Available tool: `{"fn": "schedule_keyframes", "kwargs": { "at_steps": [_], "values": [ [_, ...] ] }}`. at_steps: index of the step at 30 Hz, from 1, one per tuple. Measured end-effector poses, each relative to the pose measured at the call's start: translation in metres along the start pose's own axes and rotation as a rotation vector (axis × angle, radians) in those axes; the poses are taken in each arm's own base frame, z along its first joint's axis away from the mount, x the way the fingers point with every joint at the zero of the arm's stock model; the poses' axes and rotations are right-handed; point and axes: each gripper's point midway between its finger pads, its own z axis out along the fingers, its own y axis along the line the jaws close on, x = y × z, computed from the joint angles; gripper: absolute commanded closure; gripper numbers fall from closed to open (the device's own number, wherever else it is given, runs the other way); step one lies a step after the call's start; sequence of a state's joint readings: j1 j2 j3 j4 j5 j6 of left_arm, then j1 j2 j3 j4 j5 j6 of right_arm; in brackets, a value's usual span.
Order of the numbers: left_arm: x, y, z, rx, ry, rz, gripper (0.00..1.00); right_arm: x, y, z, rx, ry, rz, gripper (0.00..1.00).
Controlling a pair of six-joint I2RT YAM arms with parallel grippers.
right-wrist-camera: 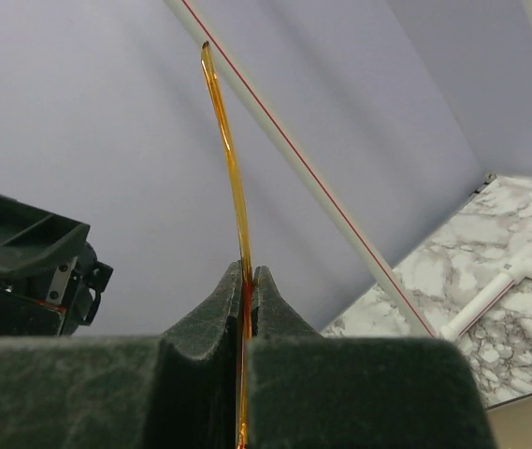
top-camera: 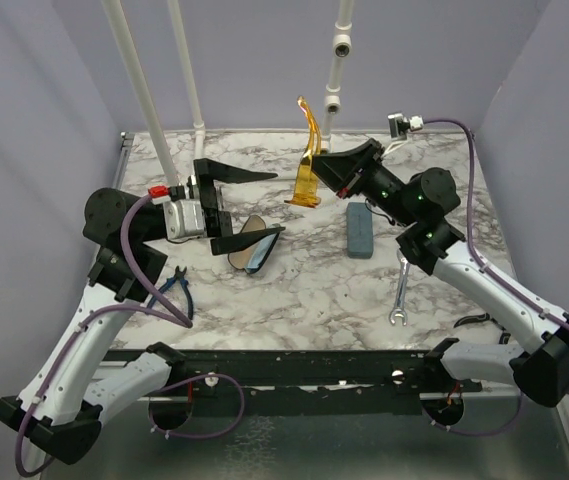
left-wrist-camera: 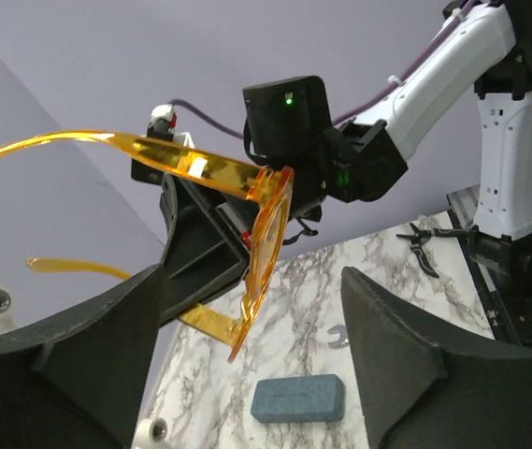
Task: Organize the sunglasses
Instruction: Fold the sunglasses at the center of the board.
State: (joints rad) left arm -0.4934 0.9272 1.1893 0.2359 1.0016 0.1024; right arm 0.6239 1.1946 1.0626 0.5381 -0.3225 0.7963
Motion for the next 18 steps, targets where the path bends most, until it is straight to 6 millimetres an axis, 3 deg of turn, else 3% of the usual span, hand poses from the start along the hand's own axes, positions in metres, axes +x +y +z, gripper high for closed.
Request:
{"fn": "schedule_keyframes", "kwargs": {
  "at_steps": [7, 15, 18],
  "values": [
    [-0.005, -0.013, -0.003, 0.029, -0.018, -0.016, 0.52, 0.005, 0.020, 0.017, -0.053, 0.007, 0.011, 1.00],
    [0.001, -0.016, -0.001, 0.040, -0.013, -0.066, 0.59, 0.011, 0.033, 0.021, -0.088, 0.014, 0.006, 0.99],
    [0.001, -0.016, -0.001, 0.041, -0.013, -0.077, 0.76, 0.014, 0.032, 0.024, -0.089, 0.021, 0.001, 0.99]
  ]
}}
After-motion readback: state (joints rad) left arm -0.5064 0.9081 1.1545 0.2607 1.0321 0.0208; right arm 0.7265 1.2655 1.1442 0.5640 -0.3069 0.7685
